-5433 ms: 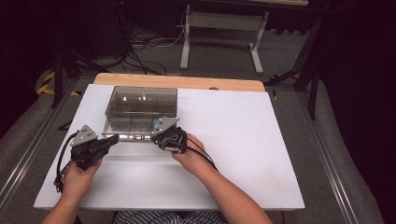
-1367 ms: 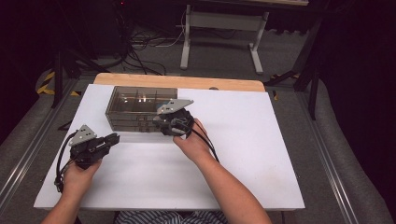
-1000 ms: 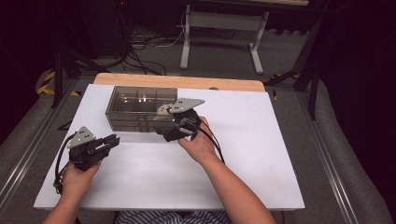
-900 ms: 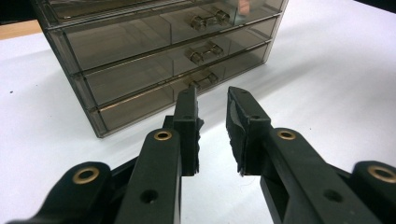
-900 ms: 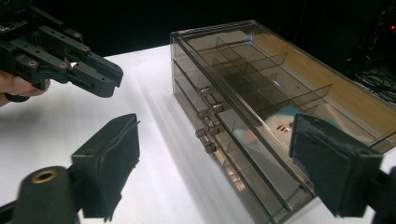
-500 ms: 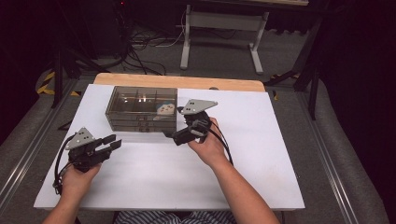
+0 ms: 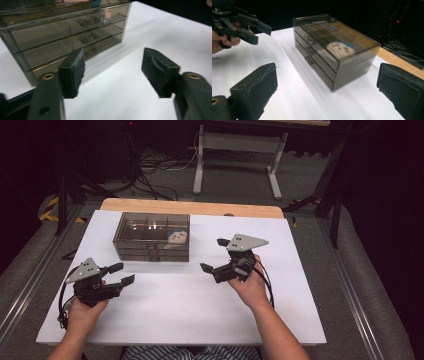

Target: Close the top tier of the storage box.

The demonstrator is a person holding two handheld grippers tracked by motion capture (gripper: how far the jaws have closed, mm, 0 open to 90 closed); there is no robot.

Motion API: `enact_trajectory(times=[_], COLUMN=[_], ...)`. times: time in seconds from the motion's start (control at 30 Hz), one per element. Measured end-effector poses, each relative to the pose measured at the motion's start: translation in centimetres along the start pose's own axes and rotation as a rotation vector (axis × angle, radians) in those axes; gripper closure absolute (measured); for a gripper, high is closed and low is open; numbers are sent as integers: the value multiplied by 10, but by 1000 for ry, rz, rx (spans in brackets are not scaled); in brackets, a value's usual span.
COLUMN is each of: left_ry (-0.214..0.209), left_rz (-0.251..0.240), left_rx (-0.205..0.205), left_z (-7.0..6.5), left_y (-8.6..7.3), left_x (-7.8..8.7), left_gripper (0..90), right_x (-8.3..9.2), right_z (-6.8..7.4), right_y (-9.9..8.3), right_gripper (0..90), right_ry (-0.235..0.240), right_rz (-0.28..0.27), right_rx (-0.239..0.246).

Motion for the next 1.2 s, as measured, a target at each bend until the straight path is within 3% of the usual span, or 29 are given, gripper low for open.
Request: enact_trajectory(times=[0.23,0.5,0.7,0.87,1.2], left_ry=[-12,-35,-43,-75,-35], left_rz=[6,7,17,-4,29], left_rx=[-32,-65,-74,-30,-69], left_z=[-4,-6,-9,-11,-10], left_y=[-1,-1,-3,-5,-10], left_x=[-2,-8,-13,-18,-25], left_gripper=[222,73,45,27,7], right_x=[14,29,37,38,40], right_z=[-10,-15,-24,-32,-38], right_y=[-32,-62,-86,-106,-135], right_gripper=[32,26,26,22,12], right_ry=[-30,-43,-70,-81,-93], right_rz=[7,13,34,54,62], right_rx=[-39,-45,-74,-92,-121])
Point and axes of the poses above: each handheld gripper's, and its own axes: x roughly backward along the jaws, y roughly out of its top, z roughly to its left, the point moved 3 cm from there along -x, roughly forward along the jaws, and after that the axes turned 13 degrees about z, right-handed, at the moved point
